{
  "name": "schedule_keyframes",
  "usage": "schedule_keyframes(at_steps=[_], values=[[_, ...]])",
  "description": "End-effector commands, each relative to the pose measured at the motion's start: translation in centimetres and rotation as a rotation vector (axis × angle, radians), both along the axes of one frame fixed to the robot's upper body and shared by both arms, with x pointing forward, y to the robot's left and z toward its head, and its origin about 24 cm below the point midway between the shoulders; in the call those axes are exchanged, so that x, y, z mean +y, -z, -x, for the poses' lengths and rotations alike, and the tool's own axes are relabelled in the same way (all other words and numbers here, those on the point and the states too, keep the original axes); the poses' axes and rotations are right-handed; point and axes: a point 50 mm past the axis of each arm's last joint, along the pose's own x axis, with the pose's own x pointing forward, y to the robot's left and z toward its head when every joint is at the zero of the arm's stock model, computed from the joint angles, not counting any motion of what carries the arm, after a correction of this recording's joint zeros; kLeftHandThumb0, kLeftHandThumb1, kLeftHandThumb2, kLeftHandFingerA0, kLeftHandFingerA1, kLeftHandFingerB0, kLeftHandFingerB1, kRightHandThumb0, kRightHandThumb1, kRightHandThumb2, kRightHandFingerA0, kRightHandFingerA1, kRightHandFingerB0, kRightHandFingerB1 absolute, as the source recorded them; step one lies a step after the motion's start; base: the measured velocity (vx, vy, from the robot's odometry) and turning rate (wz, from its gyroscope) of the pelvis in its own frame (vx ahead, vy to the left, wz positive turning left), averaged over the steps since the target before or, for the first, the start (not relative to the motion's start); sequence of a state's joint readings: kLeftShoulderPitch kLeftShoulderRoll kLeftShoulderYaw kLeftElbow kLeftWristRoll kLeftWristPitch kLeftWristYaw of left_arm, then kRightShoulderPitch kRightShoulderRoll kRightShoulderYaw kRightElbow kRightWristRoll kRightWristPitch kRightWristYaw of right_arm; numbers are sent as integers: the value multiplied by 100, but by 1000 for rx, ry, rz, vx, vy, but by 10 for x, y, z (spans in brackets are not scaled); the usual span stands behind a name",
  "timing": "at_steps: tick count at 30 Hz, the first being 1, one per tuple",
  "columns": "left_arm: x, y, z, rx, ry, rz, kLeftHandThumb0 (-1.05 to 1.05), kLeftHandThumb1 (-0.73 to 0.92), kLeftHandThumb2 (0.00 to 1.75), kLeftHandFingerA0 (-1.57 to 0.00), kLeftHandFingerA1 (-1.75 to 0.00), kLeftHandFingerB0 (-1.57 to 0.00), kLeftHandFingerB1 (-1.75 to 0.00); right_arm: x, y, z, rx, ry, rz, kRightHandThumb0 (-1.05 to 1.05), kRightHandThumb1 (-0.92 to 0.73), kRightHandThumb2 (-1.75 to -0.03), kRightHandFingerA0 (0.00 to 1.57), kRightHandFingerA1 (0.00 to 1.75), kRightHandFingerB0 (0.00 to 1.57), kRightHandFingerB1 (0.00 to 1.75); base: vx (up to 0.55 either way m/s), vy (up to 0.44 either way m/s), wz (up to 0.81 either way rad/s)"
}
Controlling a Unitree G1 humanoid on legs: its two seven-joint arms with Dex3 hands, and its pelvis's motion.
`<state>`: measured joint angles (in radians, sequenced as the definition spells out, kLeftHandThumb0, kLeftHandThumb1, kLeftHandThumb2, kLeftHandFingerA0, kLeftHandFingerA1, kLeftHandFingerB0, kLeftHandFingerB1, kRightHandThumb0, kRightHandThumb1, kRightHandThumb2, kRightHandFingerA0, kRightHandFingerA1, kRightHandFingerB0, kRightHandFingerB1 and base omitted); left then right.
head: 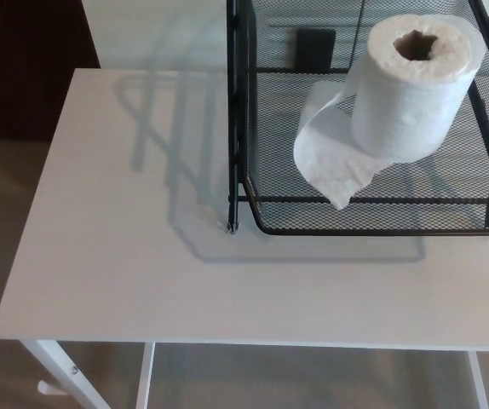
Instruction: The robot walks towards a desk on which a file tray is kept in the middle and a toilet paper roll is kept on its right. The robot uses its right hand to hook on finger in the gap of the roll and grabs it, lifts it and places it on the tray.
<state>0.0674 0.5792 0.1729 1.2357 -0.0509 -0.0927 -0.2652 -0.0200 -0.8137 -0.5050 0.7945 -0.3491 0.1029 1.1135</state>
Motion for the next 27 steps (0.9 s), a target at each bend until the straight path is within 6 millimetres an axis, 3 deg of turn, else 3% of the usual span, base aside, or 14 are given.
schedule_keyframes(at_steps=[1,2,3,4,5,7,8,13,15,16,17,18,25,27], values=[[-5,4,-8,42,49,-30,-77,92,76,-40,-51,-23,-39,34,115,65,-171,624,169,-69,-88,-66,63,107,28,82,0,0,0],[-6,4,-8,45,64,-34,-78,92,75,-41,-50,-24,-39,34,121,61,-122,692,150,-75,-82,-64,34,85,18,54,0,0,0],[-6,4,-8,44,70,-36,-78,92,75,-41,-50,-24,-39,34,123,59,-101,720,143,-75,-82,-64,34,85,18,54,0,0,0],[-5,4,-8,40,68,-35,-79,92,76,-41,-50,-23,-39,37,127,59,-102,720,157,-74,-64,-106,71,106,21,63,0,0,0],[-4,2,-9,42,80,-49,-82,84,87,-40,-54,-20,-42,46,137,63,-44,566,212,-83,-76,-108,27,77,11,59,0,0,0],[-3,2,-9,44,87,-55,-82,84,87,-40,-54,-20,-42,48,139,65,-19,501,225,-83,-76,-108,27,77,11,59,0,0,0],[-3,0,-8,48,105,-55,-81,92,77,-40,-50,-23,-40,46,134,65,-30,574,71,-72,-92,-78,44,83,17,61,0,0,0],[-2,1,-8,81,131,-71,-86,91,84,-43,-56,-21,-41,45,134,65,-34,585,58,-72,-92,-78,44,83,17,61,0,0,0],[-1,0,-9,88,133,-74,-81,92,82,-41,-50,-23,-37,46,136,68,-30,591,59,-72,-92,-78,44,83,17,61,0,0,0],[-1,-1,-9,79,127,-71,-84,85,90,-38,-52,-18,-41,47,136,68,-29,593,59,-72,-92,-78,44,83,17,61,0,0,0],[-1,-1,-9,80,121,-69,-80,92,81,-41,-47,-23,-35,47,137,69,-28,595,60,-72,-92,-78,44,83,17,61,0,0,0],[-1,0,-10,85,122,-70,-82,92,80,-42,-51,-22,-39,46,137,70,-27,597,63,-72,-92,-78,44,83,17,61,0,0,0],[-1,-1,-8,83,138,-65,-83,85,88,-38,-51,-18,-41,46,138,70,-26,602,72,-72,-92,-78,44,83,17,61,0,0,0],[-1,0,-8,85,129,-63,-78,92,81,-40,-47,-22,-36,46,138,70,-27,603,74,-72,-92,-78,44,83,17,61,0,0,0]])
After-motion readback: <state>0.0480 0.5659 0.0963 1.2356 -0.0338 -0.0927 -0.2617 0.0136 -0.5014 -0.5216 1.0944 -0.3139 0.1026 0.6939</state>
